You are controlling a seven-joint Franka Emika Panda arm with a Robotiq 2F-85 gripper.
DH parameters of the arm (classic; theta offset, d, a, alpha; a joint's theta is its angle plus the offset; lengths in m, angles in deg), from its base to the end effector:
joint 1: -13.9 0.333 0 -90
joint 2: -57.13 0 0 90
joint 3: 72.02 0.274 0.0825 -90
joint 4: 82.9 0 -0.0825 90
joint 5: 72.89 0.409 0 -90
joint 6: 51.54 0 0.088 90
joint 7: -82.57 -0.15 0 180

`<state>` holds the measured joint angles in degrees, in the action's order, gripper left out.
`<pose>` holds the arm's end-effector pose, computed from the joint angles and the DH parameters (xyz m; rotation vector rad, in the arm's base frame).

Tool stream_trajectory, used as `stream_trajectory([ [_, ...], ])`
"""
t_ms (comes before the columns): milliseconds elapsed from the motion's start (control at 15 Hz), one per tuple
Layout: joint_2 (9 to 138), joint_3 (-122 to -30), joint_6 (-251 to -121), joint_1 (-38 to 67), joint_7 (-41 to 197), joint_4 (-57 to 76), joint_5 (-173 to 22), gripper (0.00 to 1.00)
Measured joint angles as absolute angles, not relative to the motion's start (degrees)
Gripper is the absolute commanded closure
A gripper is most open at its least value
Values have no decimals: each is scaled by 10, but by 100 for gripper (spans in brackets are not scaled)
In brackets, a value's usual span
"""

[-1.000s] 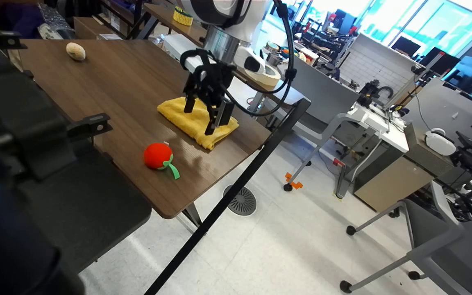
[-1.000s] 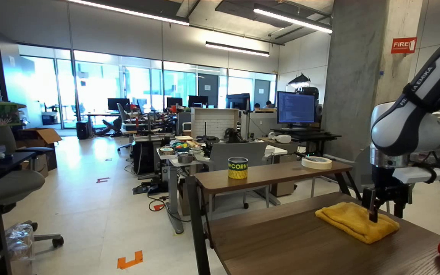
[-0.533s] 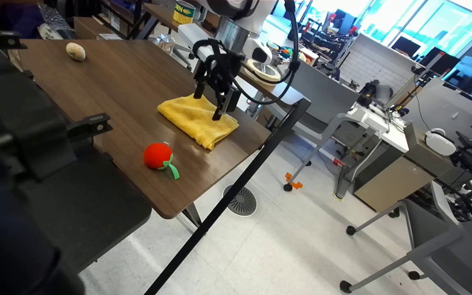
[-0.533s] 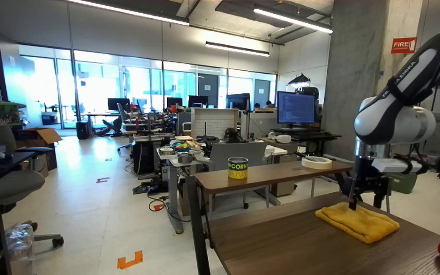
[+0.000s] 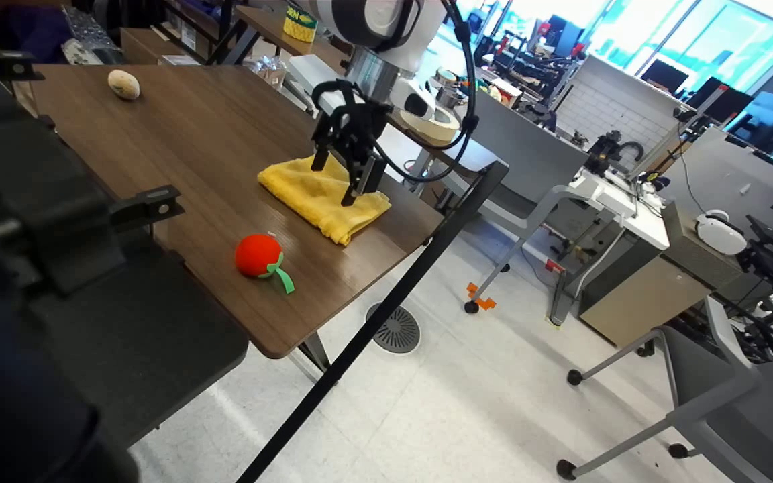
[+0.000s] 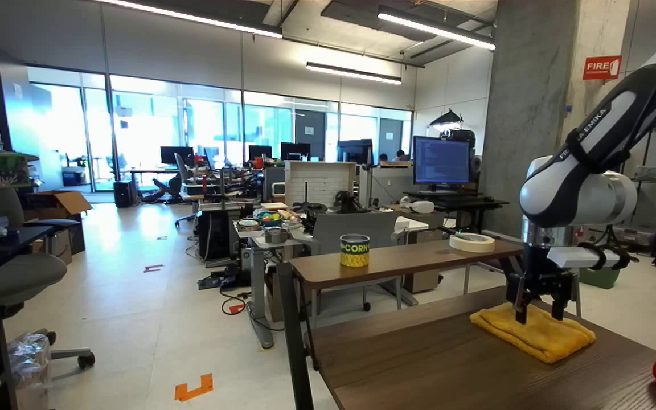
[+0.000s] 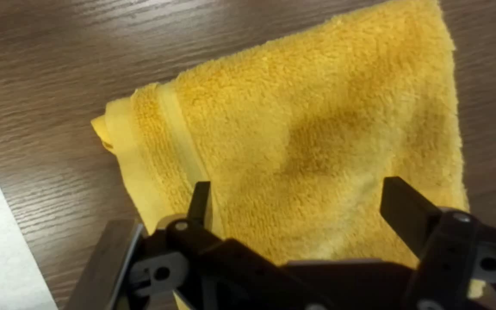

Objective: Wipe the right side of the table with the towel, move the rose to the left then move the potato to the right and wipe the left side of the table

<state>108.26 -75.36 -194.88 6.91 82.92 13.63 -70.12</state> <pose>0.6201 -0.1143 -0.0161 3.1129 -0.3030 -0.1171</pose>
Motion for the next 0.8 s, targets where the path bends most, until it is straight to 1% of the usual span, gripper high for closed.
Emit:
stream_trajectory([
  [400, 1123, -789, -1950, 134, 777, 147, -753, 0],
  [600, 1128, -800, -1949, 131, 743, 131, -746, 0],
  [800, 1143, -819, -1946, 106, 709, 99, -728, 0],
])
